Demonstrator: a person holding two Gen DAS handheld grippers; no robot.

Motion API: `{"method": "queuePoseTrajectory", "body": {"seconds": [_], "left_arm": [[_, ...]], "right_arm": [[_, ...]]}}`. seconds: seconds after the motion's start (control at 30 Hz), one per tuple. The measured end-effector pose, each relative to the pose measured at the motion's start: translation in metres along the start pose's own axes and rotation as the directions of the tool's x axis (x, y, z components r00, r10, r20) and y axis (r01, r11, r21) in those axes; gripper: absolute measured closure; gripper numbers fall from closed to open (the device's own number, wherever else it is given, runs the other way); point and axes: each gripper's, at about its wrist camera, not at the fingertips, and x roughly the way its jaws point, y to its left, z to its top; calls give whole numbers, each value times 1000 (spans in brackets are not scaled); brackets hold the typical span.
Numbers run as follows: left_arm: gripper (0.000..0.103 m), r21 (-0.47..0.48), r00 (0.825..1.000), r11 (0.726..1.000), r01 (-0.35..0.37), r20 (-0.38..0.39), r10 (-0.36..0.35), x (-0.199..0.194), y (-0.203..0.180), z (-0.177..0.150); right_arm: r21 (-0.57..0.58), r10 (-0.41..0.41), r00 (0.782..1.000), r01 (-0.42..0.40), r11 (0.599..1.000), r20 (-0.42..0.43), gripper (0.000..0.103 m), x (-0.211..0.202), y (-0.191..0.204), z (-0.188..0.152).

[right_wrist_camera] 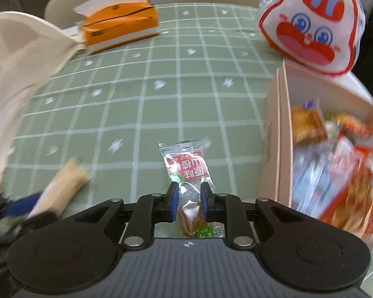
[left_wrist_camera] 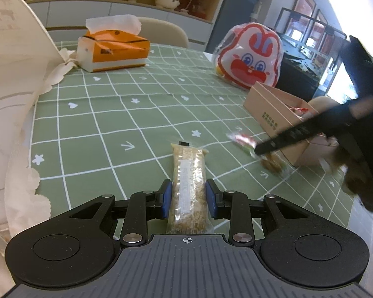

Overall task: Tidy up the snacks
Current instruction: 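Grasp the rice-bar packet with the left gripper while the right grasps the red-label cake packet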

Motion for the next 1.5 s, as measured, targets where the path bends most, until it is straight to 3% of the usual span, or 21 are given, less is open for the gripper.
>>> {"method": "queuePoseTrajectory", "body": {"seconds": [0.1, 0.2, 0.23, 0.27, 0.33, 0.47, 0.57, 0.6, 0.63, 0.67, 0.83, 1.0, 1.1, 1.23, 1.5], "left_arm": [[69, 5, 1000, 1000, 9, -4, -9, -1, -4, -1], [69, 19, 1000, 1000, 24, -10, -24, -1, -10, -4], [69, 25, 999, 999, 30, -13, -29, -1, -12, -5], [69, 31, 999, 999, 34, -15, -33, -1, -14, -6], [69, 37, 999, 999, 37, -19, -36, 0, -16, -8], [68, 33, 999, 999, 34, -15, -34, -1, -17, -9], [68, 41, 1000, 999, 28, -11, -27, -1, -19, -10], [68, 44, 1000, 999, 26, -11, -25, -1, -19, -10], [68, 49, 1000, 999, 24, -10, -23, -1, -20, -10], [68, 51, 1000, 998, 22, -9, -22, -1, -20, -10], [68, 59, 999, 998, 27, -23, -25, -2, -22, -10], [68, 104, 999, 994, 26, -37, -23, -3, -33, -13], [68, 134, 1000, 991, 11, -28, -8, -4, -39, -17], [67, 157, 1000, 988, 1, -22, 2, -4, -42, -19], [67, 145, 1000, 989, 12, -16, -10, -4, -40, -20]], "right_arm": [[11, 67, 998, -67, 998, 13, 84, -15, 2, -23], [-38, 9, 996, -5, 999, 94, 81, -28, 9, -44], [-59, -19, 991, 27, 998, 133, 68, -32, 11, -51], [-64, -39, 984, 51, 997, 171, 47, -35, 12, -57], [-59, -50, 973, 65, 996, 226, 31, -35, 11, -65], [-10, -10, 978, 12, 1000, 208, 31, -19, 2, -72], [14, -21, 970, 18, 1000, 244, 33, -14, 2, -75], [13, -25, 968, 22, 1000, 250, 36, -15, 4, -75], [5, -25, 967, 25, 1000, 255, 53, -15, 6, -76], [-15, -27, 966, 32, 999, 256, 60, -18, 10, -79], [-61, -33, 964, 51, 997, 263, 60, -30, 21, -102], [-56, 19, 964, -4, 998, 265, 60, -45, 23, -127], [-84, 0, 959, 24, 996, 284, 59, -48, 28, -138], [-62, 4, 953, 16, 998, 304, 47, -48, 22, -144], [-40, 9, 945, 5, 999, 328, 40, -49, 25, -150]]}}
